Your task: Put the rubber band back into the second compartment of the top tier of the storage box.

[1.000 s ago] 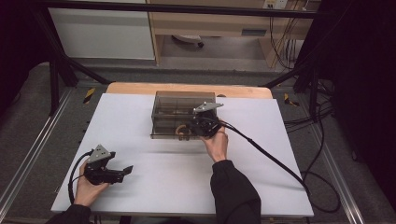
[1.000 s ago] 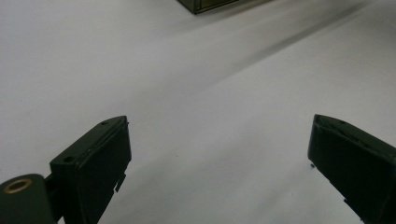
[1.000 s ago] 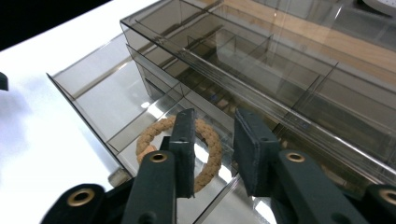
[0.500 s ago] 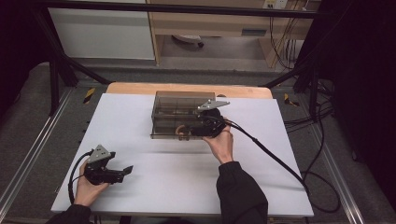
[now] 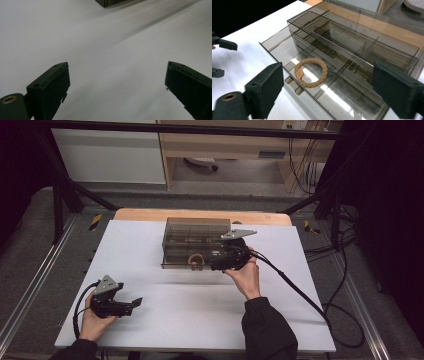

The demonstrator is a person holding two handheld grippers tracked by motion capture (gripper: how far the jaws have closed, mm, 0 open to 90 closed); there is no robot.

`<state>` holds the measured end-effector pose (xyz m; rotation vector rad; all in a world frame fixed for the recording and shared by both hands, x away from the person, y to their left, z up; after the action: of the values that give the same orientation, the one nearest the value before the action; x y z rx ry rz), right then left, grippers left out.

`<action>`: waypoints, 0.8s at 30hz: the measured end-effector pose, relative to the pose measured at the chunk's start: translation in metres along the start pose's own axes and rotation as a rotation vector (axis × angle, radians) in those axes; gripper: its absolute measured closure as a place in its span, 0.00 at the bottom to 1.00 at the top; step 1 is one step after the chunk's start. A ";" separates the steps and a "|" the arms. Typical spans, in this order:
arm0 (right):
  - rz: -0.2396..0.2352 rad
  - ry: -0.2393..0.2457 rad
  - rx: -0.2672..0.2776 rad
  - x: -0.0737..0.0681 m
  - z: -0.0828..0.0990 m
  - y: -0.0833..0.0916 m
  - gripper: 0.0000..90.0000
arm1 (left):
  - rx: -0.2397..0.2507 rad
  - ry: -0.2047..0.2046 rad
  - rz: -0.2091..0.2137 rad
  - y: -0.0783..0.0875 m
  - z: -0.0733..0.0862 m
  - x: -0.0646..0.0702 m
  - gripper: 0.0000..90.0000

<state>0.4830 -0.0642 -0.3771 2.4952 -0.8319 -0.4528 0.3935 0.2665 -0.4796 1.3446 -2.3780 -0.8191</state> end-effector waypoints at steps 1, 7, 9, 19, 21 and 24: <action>-0.003 -0.004 0.004 0.001 0.001 0.002 0.10 | -0.001 0.000 0.000 0.000 0.000 0.000 0.06; 0.002 -0.018 0.012 0.006 0.008 0.014 0.05 | -0.001 0.001 0.000 0.000 0.000 0.000 0.06; 0.002 -0.033 0.015 0.007 0.011 0.018 0.04 | -0.001 0.001 0.000 0.000 0.000 0.000 0.06; 0.005 -0.051 0.030 0.014 0.029 0.035 0.02 | 0.000 0.000 0.000 0.000 0.000 0.000 0.06; 0.008 -0.052 0.032 0.015 0.032 0.038 0.02 | 0.000 0.000 0.000 0.000 0.000 0.000 0.06; 0.011 -0.057 0.032 0.017 0.037 0.042 0.02 | 0.001 -0.001 -0.001 0.000 0.000 0.000 0.06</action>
<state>0.4597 -0.1171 -0.3885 2.5160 -0.8810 -0.5121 0.3935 0.2660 -0.4799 1.3463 -2.3787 -0.8193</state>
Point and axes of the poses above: each handheld gripper's, and its own axes: y roughly backward along the jaws, z roughly out of its underside, x roughly to its right, the point moved 6 cm from there along -y, roughly forward along the jaws, and after that the axes turned 7 degrees about -z, right-handed, at the moved point
